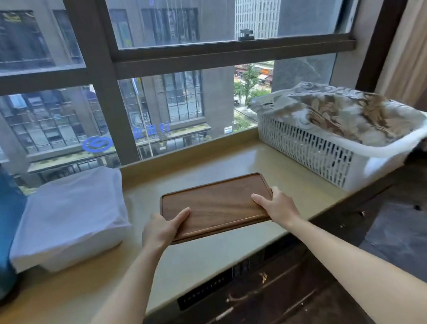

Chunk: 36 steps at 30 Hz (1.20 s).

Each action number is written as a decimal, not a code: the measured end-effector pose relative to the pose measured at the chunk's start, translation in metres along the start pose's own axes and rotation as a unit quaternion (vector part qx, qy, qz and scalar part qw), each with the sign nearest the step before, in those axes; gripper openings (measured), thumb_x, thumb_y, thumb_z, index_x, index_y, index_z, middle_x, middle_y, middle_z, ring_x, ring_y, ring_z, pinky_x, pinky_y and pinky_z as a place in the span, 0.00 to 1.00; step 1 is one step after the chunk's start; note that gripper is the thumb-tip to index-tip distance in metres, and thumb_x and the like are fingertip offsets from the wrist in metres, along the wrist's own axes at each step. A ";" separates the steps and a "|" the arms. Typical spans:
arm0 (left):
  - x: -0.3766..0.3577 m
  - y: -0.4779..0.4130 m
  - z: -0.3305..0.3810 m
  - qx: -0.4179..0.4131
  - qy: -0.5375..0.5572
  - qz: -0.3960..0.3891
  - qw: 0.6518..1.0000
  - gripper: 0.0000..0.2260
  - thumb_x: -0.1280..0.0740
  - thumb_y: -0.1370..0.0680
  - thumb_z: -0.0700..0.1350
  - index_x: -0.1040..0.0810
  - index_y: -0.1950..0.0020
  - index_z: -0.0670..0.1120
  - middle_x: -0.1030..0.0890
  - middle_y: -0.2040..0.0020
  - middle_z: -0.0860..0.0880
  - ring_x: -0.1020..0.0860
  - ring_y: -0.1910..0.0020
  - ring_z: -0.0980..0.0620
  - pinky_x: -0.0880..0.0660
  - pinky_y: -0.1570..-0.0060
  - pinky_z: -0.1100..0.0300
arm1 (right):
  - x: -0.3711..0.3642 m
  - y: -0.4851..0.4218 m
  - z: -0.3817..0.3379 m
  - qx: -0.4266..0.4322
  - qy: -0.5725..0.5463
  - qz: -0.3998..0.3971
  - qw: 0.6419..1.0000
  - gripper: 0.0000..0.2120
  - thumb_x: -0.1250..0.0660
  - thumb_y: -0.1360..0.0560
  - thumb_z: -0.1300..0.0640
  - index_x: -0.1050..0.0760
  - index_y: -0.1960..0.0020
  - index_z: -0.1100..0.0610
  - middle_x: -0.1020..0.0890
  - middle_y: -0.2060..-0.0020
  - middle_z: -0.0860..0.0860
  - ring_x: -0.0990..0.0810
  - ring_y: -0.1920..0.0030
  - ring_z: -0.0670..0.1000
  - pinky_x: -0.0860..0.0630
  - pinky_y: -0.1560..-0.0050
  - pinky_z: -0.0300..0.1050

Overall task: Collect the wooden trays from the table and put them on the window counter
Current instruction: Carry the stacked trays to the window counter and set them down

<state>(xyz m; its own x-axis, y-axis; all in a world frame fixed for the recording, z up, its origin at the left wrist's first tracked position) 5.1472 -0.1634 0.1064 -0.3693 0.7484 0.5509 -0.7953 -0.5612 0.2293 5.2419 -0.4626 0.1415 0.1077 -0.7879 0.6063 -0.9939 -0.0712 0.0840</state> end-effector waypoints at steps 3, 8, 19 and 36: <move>-0.007 -0.038 0.014 0.018 -0.019 0.026 0.999 0.36 0.32 0.34 0.67 0.28 0.41 0.38 0.21 0.44 0.41 0.23 0.44 0.41 0.27 0.46 0.51 | -0.013 -0.059 -0.003 0.004 0.000 -0.019 1.000 0.21 0.35 0.27 0.44 0.25 0.46 0.61 0.20 0.52 0.57 0.21 0.49 0.59 0.24 0.49 0.53; -0.025 -0.105 0.022 0.051 -0.042 0.061 0.996 0.34 0.33 0.32 0.66 0.27 0.41 0.38 0.21 0.44 0.40 0.23 0.44 0.40 0.30 0.53 0.54 | -0.044 -0.152 -0.006 0.017 0.014 -0.071 0.997 0.19 0.35 0.27 0.44 0.23 0.50 0.61 0.21 0.58 0.56 0.22 0.55 0.57 0.30 0.57 0.44; -0.040 -0.207 0.031 0.134 -0.057 0.110 0.983 0.33 0.33 0.31 0.64 0.27 0.40 0.38 0.22 0.41 0.40 0.24 0.42 0.40 0.28 0.48 0.53 | -0.114 -0.302 -0.018 0.025 0.036 -0.163 0.986 0.25 0.35 0.28 0.42 0.25 0.42 0.61 0.19 0.47 0.59 0.21 0.47 0.60 0.23 0.45 0.54; -0.041 -0.296 0.015 0.165 -0.142 0.066 0.974 0.34 0.36 0.30 0.67 0.29 0.40 0.39 0.22 0.41 0.41 0.25 0.41 0.41 0.28 0.48 0.53 | -0.175 -0.366 -0.017 -0.012 0.056 -0.193 0.979 0.20 0.35 0.26 0.46 0.22 0.46 0.62 0.18 0.50 0.58 0.21 0.47 0.58 0.28 0.49 0.46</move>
<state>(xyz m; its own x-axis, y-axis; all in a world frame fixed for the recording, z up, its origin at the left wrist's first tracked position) 5.4051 -0.0334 0.0277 -0.2726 0.5613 0.7814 -0.5358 -0.7631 0.3613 5.5875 -0.2883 0.0180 0.4794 -0.6326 0.6083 -0.8775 -0.3365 0.3416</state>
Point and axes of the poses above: each hand's wrist, its own y-axis away from the middle knuckle, its own x-axis out of the back of the hand, z = x × y, the point moved 10 cm from there along -y, towards the middle knuckle
